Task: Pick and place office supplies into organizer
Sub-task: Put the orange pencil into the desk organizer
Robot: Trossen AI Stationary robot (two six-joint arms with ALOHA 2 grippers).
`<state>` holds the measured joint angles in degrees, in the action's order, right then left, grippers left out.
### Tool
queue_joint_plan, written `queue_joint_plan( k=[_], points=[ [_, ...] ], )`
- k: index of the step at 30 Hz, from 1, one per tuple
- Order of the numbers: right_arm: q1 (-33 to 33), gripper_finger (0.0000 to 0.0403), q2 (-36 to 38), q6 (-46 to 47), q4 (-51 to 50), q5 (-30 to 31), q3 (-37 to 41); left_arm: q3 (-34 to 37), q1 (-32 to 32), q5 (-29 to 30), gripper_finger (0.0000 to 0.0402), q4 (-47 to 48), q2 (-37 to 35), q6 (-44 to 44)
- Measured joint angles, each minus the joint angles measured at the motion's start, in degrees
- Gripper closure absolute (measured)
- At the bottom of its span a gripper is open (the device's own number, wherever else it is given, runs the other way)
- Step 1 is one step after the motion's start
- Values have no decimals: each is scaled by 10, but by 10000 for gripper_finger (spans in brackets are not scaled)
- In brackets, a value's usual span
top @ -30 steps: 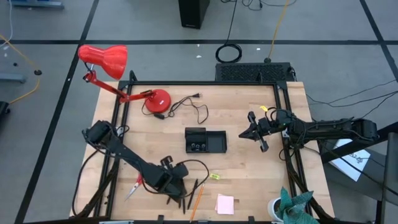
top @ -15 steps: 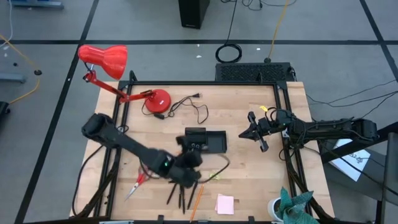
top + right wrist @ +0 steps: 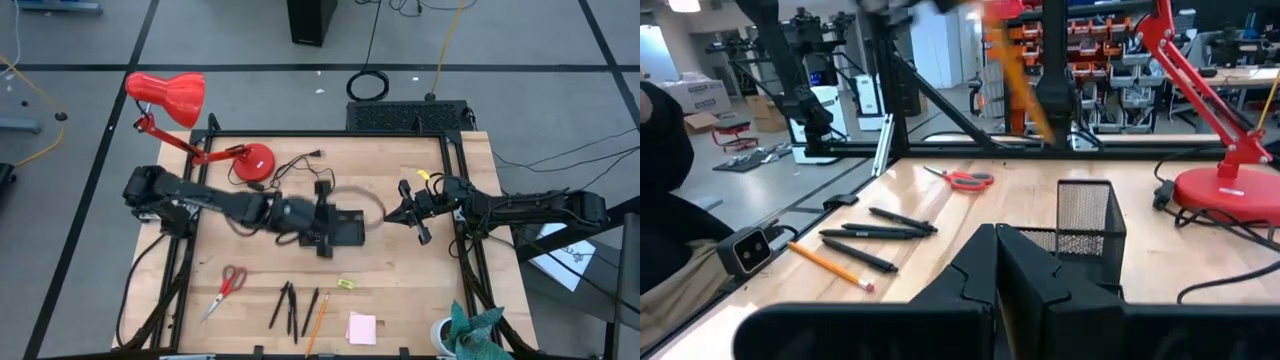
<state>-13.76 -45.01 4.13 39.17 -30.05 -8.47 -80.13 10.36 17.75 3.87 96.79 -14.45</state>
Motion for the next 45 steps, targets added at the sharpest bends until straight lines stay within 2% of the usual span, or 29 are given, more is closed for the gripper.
queue_joint_plan(
  k=[5, 8, 11, 19, 23, 28, 35, 42, 45],
  points=[
    [0, 403, 0, -2, -5, 0, 0, 84, -53, -88, 395, -113, 1, 0],
    [0, 403, 0, -3, -5, 0, 0, 133, -80, -115, 396, -183, 1, 14],
    [0, 403, 0, -4, -5, 0, 0, 167, -94, -118, 390, -220, -1, 21],
    [0, 403, 0, -7, -5, 0, 0, 204, -103, -122, 396, -226, -8, 58],
    [0, 403, 0, -7, -8, 0, 0, 248, -107, -122, 384, -294, -11, 65],
    [0, 403, 0, -4, -10, 0, 0, 291, -122, -129, 396, -343, -10, 89],
    [0, 403, 0, -3, -9, 0, 0, 316, -131, -127, 380, -343, -10, 101],
    [0, 403, 0, -3, -9, 0, 0, 339, -130, -116, 395, -350, -10, 119],
    [0, 403, 0, -3, -9, 0, 0, 360, -130, -113, 387, -380, -10, 124]
  ],
)
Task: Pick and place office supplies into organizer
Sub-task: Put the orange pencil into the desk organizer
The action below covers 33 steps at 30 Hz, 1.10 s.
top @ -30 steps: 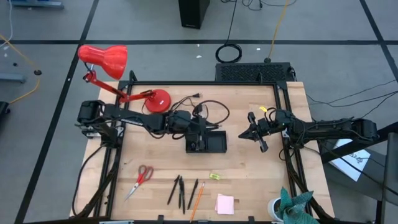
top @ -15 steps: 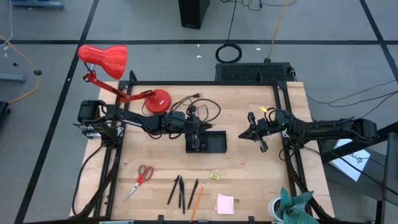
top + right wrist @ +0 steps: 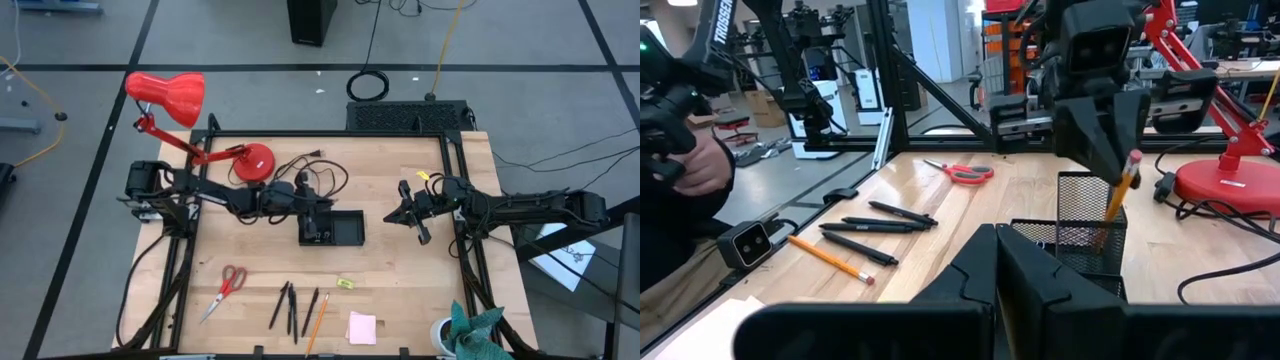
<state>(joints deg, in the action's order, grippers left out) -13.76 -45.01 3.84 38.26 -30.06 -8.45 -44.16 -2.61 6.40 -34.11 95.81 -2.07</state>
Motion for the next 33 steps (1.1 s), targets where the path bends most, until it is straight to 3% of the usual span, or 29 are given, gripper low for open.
queue_joint_plan(
  k=[6, 14, 29, 33],
  points=[
    [0, 403, 0, 0, 0, 0, 0, 23, 0, 16, 372, -25, 0, 16],
    [0, 403, 0, 0, 0, 0, 0, 26, -2, 18, 389, -20, 3, 20],
    [0, 403, 0, 0, 1, 3, 0, 26, -8, 22, 367, -3, 7, 48],
    [0, 403, 0, 0, 1, 3, 0, 26, -7, 22, 340, -5, 7, 48]
  ],
)
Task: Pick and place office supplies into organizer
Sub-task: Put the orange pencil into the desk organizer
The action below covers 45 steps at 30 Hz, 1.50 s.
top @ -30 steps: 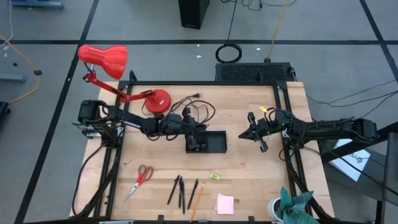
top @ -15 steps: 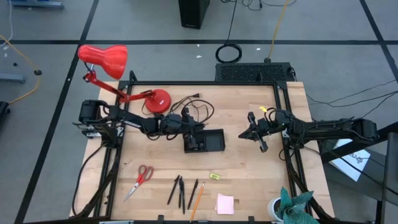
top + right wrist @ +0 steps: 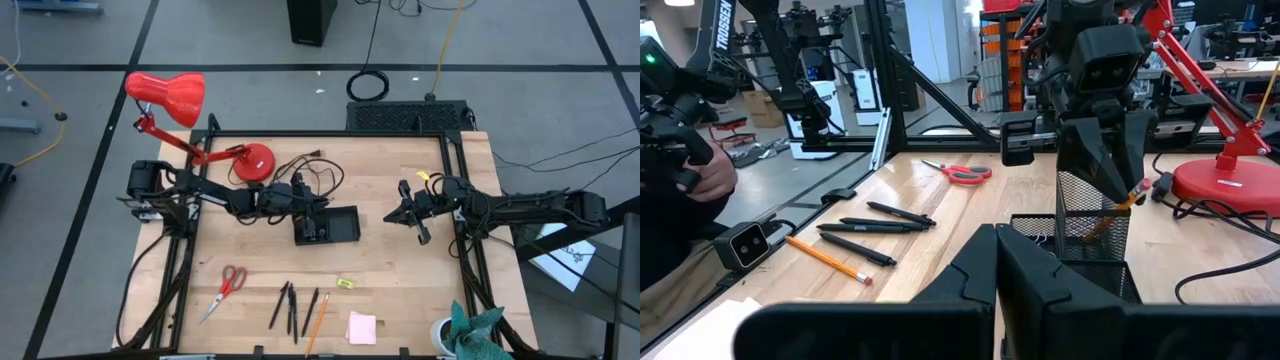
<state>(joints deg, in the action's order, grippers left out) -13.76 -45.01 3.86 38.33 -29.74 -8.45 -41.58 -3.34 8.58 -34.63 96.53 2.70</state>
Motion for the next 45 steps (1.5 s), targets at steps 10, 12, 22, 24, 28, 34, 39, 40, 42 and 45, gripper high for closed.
queue_joint_plan(
  k=[10, 12, 22, 24, 28, 34, 39, 40, 42, 45],
  points=[
    [0, 403, 0, 0, 0, 0, 0, 0, 9, 14, 221, -2, -6, -28],
    [0, 403, 0, 0, 0, 0, 0, 0, 16, 24, 204, -2, -13, -42],
    [0, 403, 0, 0, -5, -1, 0, 0, 61, 75, 186, 41, -90, -62],
    [0, 403, 0, 0, -5, -1, 0, -1, 83, 105, 193, 75, -112, -60],
    [0, 403, 0, 0, -5, -1, 0, -45, 153, 206, 211, 240, -119, -49],
    [0, 403, 0, 0, -5, 26, 0, -182, 230, 215, 224, 484, -61, 147],
    [0, 403, 0, 15, -5, 27, 0, -288, 262, 195, 224, 632, 7, 255],
    [0, 403, 0, 17, -4, 27, 0, -301, 266, 189, 224, 652, 18, 275],
    [0, 403, 0, 17, -5, 27, 0, -320, 272, 166, 224, 706, 39, 329],
    [0, 403, 0, 26, -11, 27, 0, -326, 282, 109, 224, 752, 61, 433]
  ],
)
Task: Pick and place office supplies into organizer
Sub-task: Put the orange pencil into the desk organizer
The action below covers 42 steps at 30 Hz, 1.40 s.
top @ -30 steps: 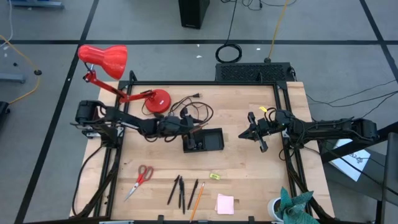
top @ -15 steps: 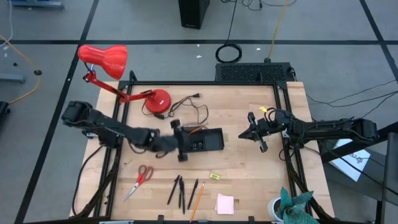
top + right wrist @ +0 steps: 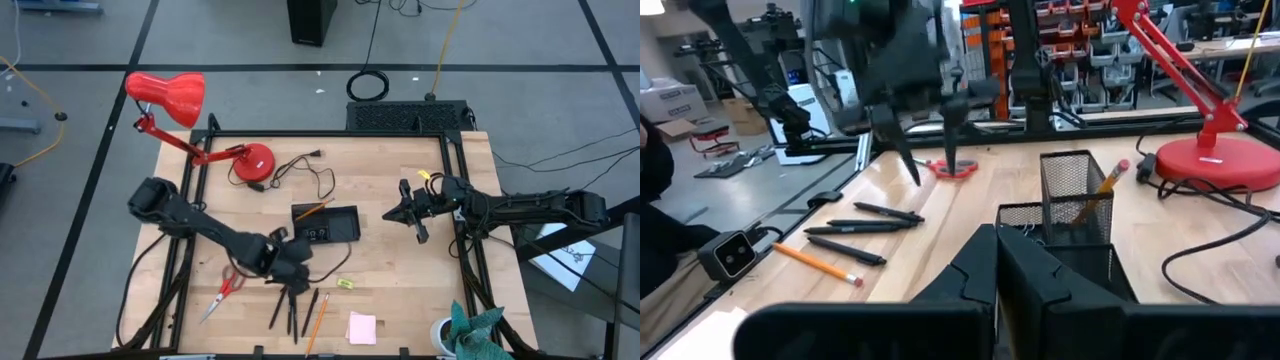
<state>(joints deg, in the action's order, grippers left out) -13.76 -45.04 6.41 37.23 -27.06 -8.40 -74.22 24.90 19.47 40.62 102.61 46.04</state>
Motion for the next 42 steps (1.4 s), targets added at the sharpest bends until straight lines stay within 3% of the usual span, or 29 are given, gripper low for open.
queue_joint_plan(
  k=[6, 13, 21, 28, 35, 39, 42],
  points=[
    [0, 403, 0, -1, -5, 0, 0, 1, 38, -46, 224, 96, 34, 137],
    [0, 403, 0, 0, -2, 0, 0, 17, 82, -92, 225, 49, 33, 230],
    [0, 403, 0, 3, 0, 0, 0, 17, 94, -62, 224, 6, 29, 191],
    [0, 403, 0, 4, -2, 0, 0, 14, 58, -139, 225, -88, 27, 166],
    [0, 403, 0, 4, -2, 0, 0, 6, 52, -174, 225, -175, 29, 170],
    [0, 403, 0, 17, -3, 0, 0, -43, 52, -177, 225, -208, 65, 160],
    [0, 403, 0, 28, -3, -1, 0, -125, 50, -192, 225, -196, 119, 135]
  ],
)
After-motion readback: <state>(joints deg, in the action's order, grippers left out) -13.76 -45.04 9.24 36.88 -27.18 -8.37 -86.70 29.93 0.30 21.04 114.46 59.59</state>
